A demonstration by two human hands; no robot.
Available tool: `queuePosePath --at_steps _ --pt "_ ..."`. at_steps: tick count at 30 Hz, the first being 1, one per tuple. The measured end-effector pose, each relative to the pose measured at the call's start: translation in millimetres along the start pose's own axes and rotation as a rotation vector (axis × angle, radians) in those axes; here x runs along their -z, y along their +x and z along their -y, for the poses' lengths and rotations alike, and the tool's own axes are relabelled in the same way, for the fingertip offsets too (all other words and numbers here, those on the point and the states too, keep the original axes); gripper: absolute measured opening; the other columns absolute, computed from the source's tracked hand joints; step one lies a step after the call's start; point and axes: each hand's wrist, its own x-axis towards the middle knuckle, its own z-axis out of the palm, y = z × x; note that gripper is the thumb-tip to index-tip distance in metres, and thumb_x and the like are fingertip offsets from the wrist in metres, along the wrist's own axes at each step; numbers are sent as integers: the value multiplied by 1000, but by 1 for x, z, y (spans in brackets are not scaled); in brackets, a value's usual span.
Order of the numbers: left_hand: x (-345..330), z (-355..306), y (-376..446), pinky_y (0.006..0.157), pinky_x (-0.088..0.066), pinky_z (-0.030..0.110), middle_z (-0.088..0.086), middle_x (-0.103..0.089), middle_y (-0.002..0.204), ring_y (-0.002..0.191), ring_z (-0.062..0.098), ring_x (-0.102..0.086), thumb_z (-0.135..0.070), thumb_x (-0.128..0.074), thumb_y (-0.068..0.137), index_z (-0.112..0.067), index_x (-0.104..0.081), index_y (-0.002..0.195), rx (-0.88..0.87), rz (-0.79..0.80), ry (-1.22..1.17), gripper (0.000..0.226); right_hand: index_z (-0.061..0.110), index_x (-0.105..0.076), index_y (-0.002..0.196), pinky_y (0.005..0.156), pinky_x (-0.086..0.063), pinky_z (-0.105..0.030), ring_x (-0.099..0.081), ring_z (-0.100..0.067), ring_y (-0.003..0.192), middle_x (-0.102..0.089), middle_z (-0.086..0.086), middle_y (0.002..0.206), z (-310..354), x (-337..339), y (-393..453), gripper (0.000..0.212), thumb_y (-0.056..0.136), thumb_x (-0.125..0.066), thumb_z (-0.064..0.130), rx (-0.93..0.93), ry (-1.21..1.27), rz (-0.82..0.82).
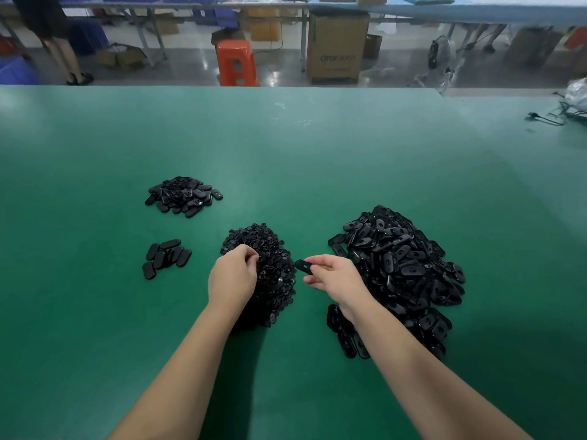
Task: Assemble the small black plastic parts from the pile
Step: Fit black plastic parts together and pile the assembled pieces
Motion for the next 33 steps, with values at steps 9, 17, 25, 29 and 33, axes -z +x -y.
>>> queuePosePath --at_steps 9,17,25,29,33 --pt "8 -25 -5 37 -27 18 10 -73 79 42 8 -37 2 -64 93 -3 -65 83 322 375 -1143 12 -2 -61 123 76 -60 -22 -75 -16 77 -71 -17 105 13 -5 -8 26 98 -56 -5 83 146 -45" --pt "2 -35 -12 38 -26 17 0 -47 53 38 9 -33 8 -64 90 -5 -64 84 260 372 -1112 14 3 -59 113 80 -61 -25 -75 -19 79 -72 -12 98 21 -10 -15 19 98 -55 -7 130 230 -14" --pt "3 -42 -18 39 -34 20 3 -55 57 36 16 -40 -2 -69 84 -11 -71 82 175 247 -907 10 3 -63 112 75 -59 -19 -75 -10 77 -73 -7 94 16 -10 -18 19 96 -57 -7 130 166 -18" --pt "4 -50 -23 40 -37 21 2 -67 62 38 15 -45 -5 -69 83 -16 -72 78 146 233 -804 13 8 -68 109 77 -59 -19 -75 -8 81 -75 0 90 10 -12 -15 21 94 -60 -5 159 81 -53" --pt "2 -55 -25 48 -44 25 2 -74 72 45 9 -50 -10 -70 82 -24 -73 76 108 188 -676 15 8 -70 115 93 -58 -33 -73 -15 97 -75 -6 102 8 -13 -13 24 94 -62 -1 182 -1 -73"
